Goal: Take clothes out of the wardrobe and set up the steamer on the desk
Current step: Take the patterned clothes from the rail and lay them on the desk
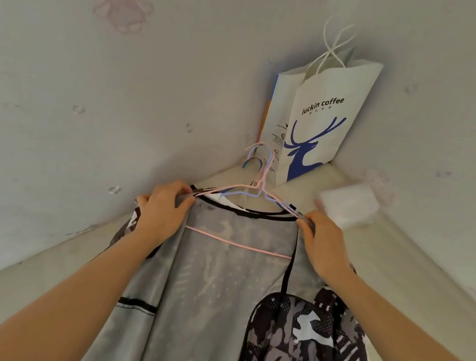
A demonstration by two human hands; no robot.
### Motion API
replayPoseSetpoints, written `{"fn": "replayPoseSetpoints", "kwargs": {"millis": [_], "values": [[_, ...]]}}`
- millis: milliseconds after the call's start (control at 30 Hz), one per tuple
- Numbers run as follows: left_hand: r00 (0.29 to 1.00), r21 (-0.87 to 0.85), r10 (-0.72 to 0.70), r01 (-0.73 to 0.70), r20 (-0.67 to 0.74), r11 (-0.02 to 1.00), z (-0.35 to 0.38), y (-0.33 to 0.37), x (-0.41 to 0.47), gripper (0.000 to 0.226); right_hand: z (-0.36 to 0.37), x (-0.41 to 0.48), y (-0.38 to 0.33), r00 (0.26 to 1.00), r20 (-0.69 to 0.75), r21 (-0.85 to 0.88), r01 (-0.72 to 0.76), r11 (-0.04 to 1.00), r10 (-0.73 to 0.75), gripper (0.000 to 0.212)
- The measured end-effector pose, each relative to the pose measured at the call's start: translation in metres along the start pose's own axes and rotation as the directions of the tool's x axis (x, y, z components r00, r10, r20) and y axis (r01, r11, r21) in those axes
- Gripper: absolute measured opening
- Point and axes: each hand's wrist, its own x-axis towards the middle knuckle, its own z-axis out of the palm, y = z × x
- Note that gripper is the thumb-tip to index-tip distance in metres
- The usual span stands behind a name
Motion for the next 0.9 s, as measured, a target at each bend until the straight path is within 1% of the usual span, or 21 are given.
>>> {"fn": "replayPoseSetpoints", "kwargs": {"millis": [67, 200, 267, 433, 567, 700, 900], "values": [[0.999, 0.014, 0.016, -0.015, -0.033, 1.0, 0.004, -0.001, 0.01, 0.007, 0.003, 0.012, 0.0, 1.0, -0.004, 0.012, 0.001, 1.0, -0.001, 0.016], [0.991, 0.058, 0.065, -0.059, -0.113, 0.997, 0.001, 0.008, 0.045, 0.012, -0.005, 0.051, -0.009, 0.998, -0.055, 0.034, 0.028, 0.999, -0.026, 0.019], [0.985, 0.109, 0.106, -0.091, -0.138, 0.99, 0.003, 0.013, 0.058, 0.013, -0.005, 0.065, -0.009, 0.997, -0.07, 0.027, 0.032, 0.999, -0.03, 0.02], [0.965, 0.238, 0.21, -0.17, -0.156, 0.956, 0.031, 0.002, 0.06, 0.014, 0.016, 0.071, 0.009, 1.0, -0.031, -0.001, -0.003, 1.0, 0.003, 0.021], [0.971, 0.261, 0.203, -0.165, -0.124, 0.951, 0.05, -0.01, 0.065, 0.013, 0.034, 0.075, 0.021, 1.0, -0.01, -0.063, -0.017, 0.998, 0.016, 0.023], [0.983, 0.298, 0.164, -0.131, -0.089, 0.946, 0.067, -0.017, 0.065, 0.015, 0.048, 0.078, 0.03, 0.999, 0.012, -0.136, -0.031, 0.99, 0.032, 0.023], [0.989, 0.337, 0.127, -0.095, -0.075, 0.937, 0.076, -0.019, 0.064, 0.019, 0.055, 0.076, 0.03, 1.0, 0.011, -0.234, -0.018, 0.972, 0.021, 0.025]]}}
